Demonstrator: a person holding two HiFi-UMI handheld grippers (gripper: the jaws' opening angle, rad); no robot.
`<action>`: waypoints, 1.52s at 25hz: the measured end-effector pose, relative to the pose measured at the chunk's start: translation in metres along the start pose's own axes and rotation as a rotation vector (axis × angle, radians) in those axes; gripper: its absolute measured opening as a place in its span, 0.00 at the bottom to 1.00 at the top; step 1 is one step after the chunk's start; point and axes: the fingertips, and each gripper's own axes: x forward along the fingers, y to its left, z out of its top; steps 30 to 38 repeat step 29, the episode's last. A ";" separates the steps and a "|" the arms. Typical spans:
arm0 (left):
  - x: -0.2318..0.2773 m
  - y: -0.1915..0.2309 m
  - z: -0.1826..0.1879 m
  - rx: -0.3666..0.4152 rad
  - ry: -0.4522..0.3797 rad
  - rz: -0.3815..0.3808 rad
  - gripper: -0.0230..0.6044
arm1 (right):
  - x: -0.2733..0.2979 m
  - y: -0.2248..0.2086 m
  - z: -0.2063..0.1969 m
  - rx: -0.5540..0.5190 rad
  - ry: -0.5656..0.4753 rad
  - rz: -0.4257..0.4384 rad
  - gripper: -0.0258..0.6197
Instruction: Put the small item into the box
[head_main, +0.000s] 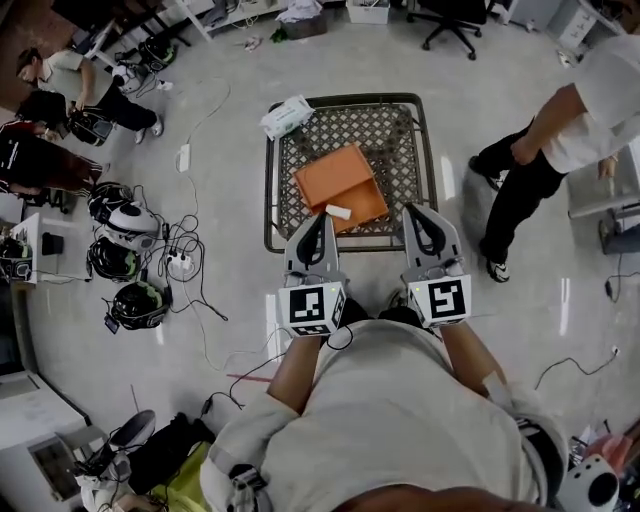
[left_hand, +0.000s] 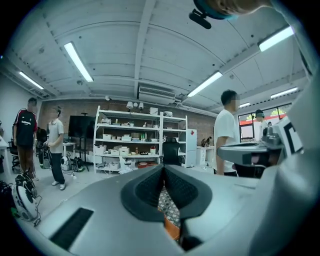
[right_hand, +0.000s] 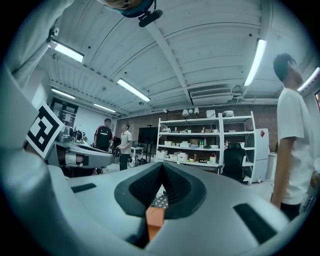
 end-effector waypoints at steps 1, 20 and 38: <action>0.001 -0.001 0.002 -0.001 -0.005 -0.005 0.05 | 0.000 -0.001 0.004 0.000 -0.007 -0.006 0.04; -0.003 -0.001 0.006 0.003 -0.015 -0.029 0.05 | 0.001 0.008 0.012 -0.014 -0.009 -0.018 0.04; -0.006 -0.004 0.008 -0.003 -0.006 -0.036 0.05 | 0.000 0.010 0.017 -0.021 -0.003 -0.019 0.04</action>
